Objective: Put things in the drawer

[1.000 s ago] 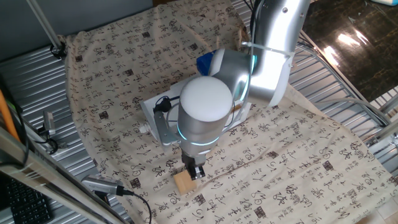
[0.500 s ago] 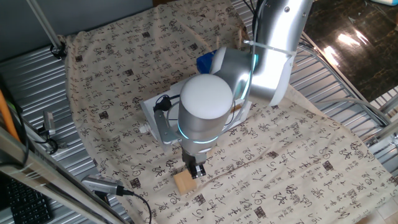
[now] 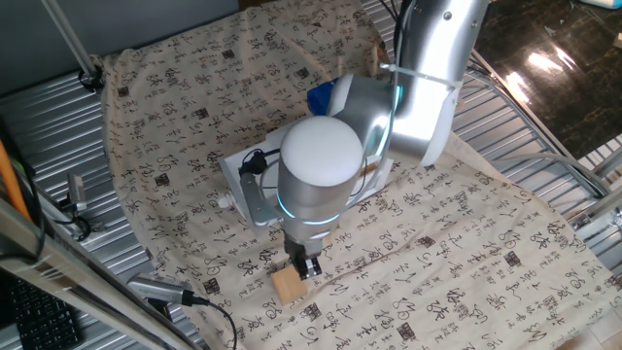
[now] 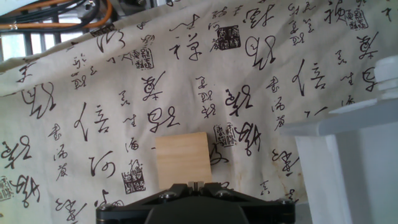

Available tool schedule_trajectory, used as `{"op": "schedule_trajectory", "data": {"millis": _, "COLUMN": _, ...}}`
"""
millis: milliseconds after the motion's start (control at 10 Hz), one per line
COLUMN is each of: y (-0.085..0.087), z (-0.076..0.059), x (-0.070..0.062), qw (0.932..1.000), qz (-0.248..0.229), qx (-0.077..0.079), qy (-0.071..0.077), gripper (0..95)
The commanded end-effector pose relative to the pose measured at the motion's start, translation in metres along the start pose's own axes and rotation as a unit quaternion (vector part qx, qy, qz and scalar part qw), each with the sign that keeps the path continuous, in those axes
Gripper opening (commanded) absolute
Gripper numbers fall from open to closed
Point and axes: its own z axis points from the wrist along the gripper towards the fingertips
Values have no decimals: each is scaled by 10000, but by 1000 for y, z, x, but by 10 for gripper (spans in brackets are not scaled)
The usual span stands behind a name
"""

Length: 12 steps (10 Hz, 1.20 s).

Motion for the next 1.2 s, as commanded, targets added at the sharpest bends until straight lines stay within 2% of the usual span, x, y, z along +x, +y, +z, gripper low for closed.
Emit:
{"op": "schedule_trajectory", "data": {"millis": 100, "y": 0, "z": 0, "x": 0, "qw": 9991, "qz": -411, "qx": -3, "qy": -95, "gripper": 0}}
{"op": "schedule_trajectory", "data": {"millis": 200, "y": 0, "z": 0, "x": 0, "qw": 9979, "qz": -651, "qx": -15, "qy": -57, "gripper": 0}}
{"op": "schedule_trajectory", "data": {"millis": 300, "y": 0, "z": 0, "x": 0, "qw": 9954, "qz": -953, "qx": -72, "qy": 54, "gripper": 0}}
{"op": "schedule_trajectory", "data": {"millis": 600, "y": 0, "z": 0, "x": 0, "qw": 9906, "qz": -1351, "qx": -203, "qy": 53, "gripper": 0}}
{"op": "schedule_trajectory", "data": {"millis": 1000, "y": 0, "z": 0, "x": 0, "qw": 9930, "qz": -1164, "qx": -189, "qy": -33, "gripper": 0}}
{"op": "schedule_trajectory", "data": {"millis": 1200, "y": 6, "z": 4, "x": -3, "qw": 9959, "qz": -885, "qx": -175, "qy": -31, "gripper": 0}}
